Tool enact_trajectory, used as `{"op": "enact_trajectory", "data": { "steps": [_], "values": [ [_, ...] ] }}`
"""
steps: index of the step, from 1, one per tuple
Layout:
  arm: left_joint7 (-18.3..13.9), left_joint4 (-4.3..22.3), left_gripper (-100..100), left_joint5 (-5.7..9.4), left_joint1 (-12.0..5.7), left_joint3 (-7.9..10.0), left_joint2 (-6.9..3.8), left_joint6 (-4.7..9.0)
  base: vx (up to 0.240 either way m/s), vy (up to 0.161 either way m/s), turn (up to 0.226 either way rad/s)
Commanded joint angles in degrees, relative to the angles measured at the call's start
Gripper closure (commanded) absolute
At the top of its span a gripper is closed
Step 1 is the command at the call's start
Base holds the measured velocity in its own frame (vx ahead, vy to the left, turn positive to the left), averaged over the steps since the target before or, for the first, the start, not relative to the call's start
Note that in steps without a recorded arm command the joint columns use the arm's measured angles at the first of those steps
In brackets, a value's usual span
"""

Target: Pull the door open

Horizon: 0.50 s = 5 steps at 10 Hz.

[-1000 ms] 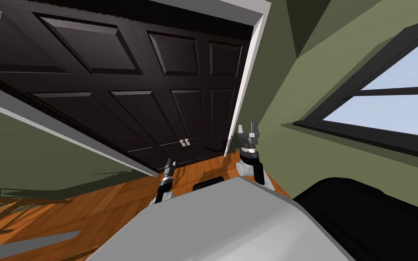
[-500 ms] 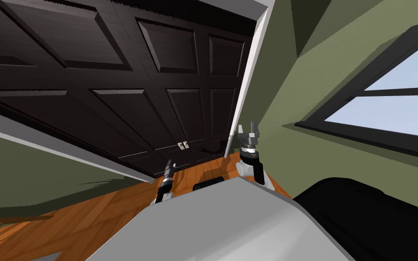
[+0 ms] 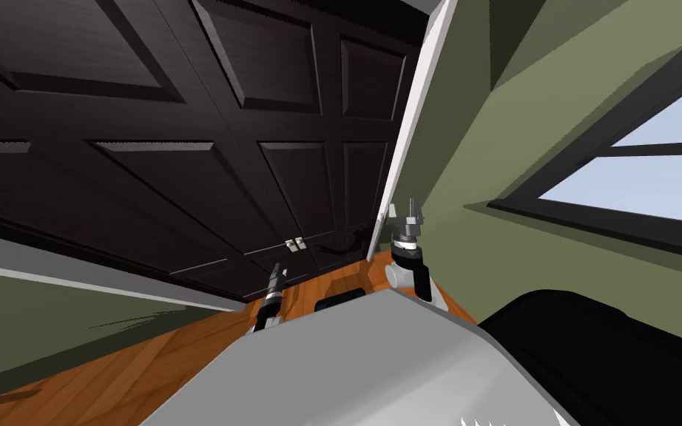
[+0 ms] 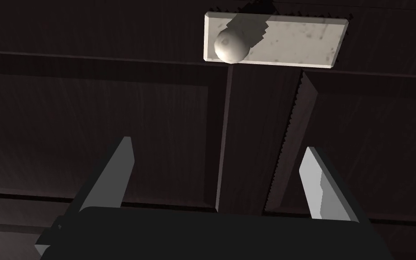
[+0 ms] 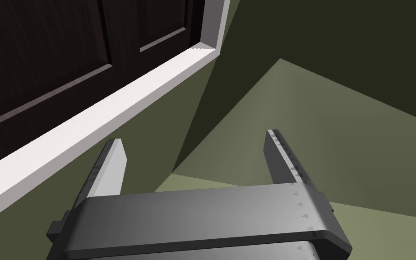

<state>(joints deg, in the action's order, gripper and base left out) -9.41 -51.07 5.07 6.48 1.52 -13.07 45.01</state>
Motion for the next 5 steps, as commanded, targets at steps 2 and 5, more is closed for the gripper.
{"op": "enact_trajectory", "data": {
  "steps": [2,5],
  "values": [
    [-0.4,2.5,-100,0.10,-1.03,-0.10,-0.20,0.70,0.129,0.012,-0.032],
    [-0.1,3.1,-100,1.06,0.87,2.06,-1.42,0.30,-0.056,0.021,0.051]
  ]
}}
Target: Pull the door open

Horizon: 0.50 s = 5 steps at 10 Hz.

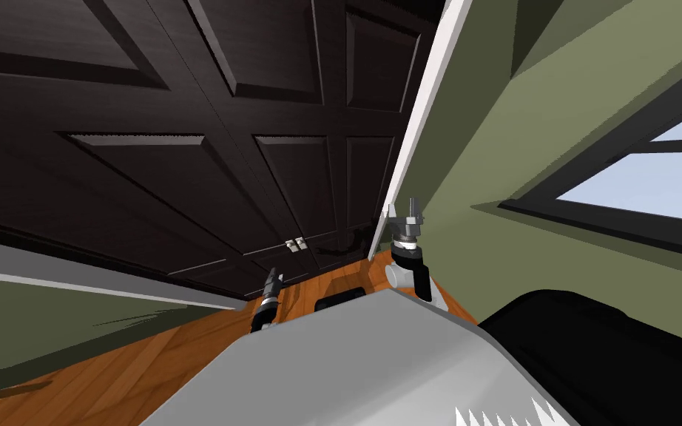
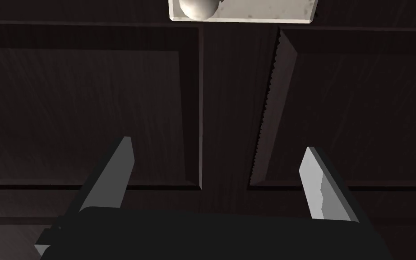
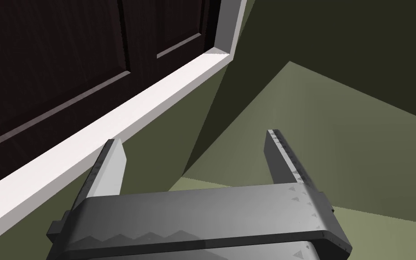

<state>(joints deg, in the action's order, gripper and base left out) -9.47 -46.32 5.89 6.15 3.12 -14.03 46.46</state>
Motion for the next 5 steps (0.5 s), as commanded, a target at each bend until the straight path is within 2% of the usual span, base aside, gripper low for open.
{"op": "enact_trajectory", "data": {
  "steps": [1,2,3,4,5],
  "values": [
    [0.0,-1.7,-100,0.24,1.20,0.45,-0.46,-1.15,-0.111,0.020,0.003],
    [0.2,-0.7,-100,0.96,2.10,2.02,-1.34,-1.23,-0.121,0.007,0.022],
    [0.2,-0.7,-100,0.96,2.10,2.02,-1.34,-1.23,-0.085,0.012,0.023],
    [0.4,0.2,-100,1.64,2.83,3.48,-2.13,-1.29,-0.066,0.014,0.018],
    [0.5,0.6,-100,1.99,3.17,4.23,-2.52,-1.33,-0.070,0.006,0.015]
  ]
}}
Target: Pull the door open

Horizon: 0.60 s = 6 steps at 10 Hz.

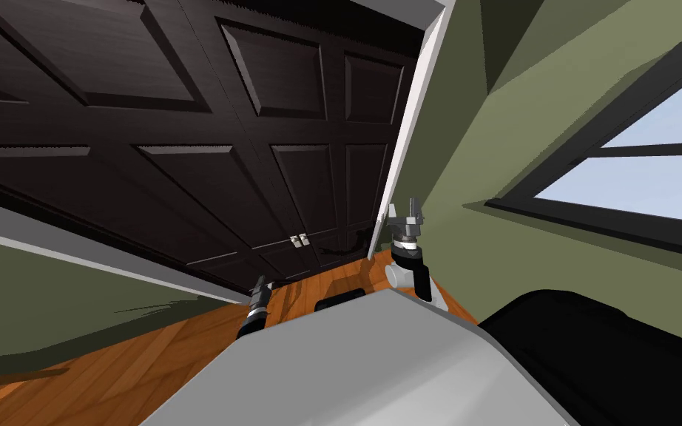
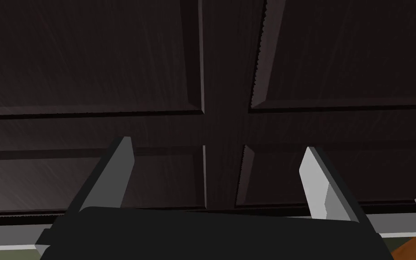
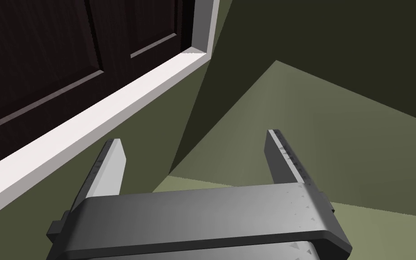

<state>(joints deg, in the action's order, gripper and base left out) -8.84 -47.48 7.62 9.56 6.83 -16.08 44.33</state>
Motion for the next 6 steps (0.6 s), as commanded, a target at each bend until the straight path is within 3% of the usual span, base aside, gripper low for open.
{"op": "enact_trajectory", "data": {
  "steps": [1,4,6],
  "values": [
    [-0.2,1.8,-100,0.26,-0.25,0.53,-0.47,0.80,-0.037,0.008,0.000],
    [0.4,3.8,-100,1.75,0.74,3.70,-1.90,0.66,-0.027,0.019,-0.021],
    [0.9,5.1,-100,2.63,0.26,5.49,-2.15,0.61,0.051,0.044,-0.132]
  ]
}}
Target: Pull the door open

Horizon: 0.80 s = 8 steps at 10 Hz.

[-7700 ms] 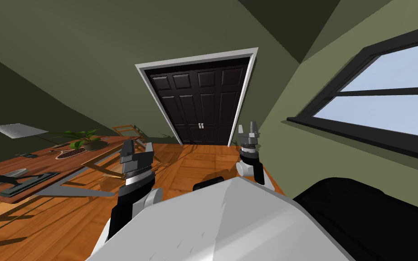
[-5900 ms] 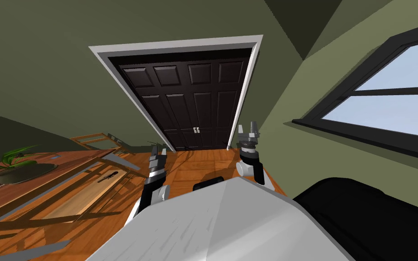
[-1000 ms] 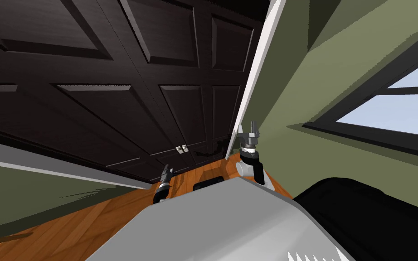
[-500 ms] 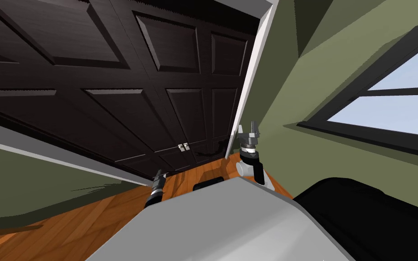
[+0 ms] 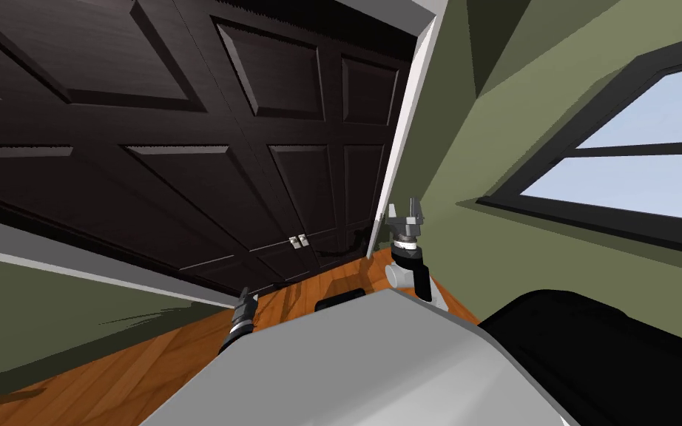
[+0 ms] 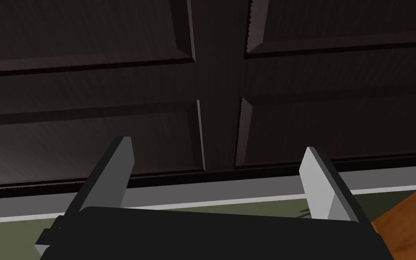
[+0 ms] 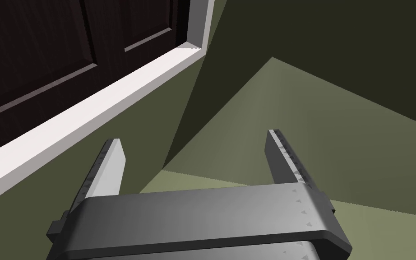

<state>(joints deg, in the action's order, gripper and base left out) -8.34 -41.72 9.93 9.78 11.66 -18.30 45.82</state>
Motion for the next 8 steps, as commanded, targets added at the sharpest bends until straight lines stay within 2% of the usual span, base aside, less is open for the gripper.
{"op": "enact_trajectory", "data": {
  "steps": [1,5,8],
  "values": [
    [0.6,-0.6,-100,0.38,-0.50,0.73,0.35,-0.87,0.150,0.061,-0.141],
    [0.9,-0.9,-100,-0.08,-3.10,-0.40,2.12,-0.77,0.180,0.057,-0.128],
    [1.1,-1.7,-100,-0.89,-5.65,-2.28,4.09,-0.64,0.194,0.026,-0.158]
  ]
}}
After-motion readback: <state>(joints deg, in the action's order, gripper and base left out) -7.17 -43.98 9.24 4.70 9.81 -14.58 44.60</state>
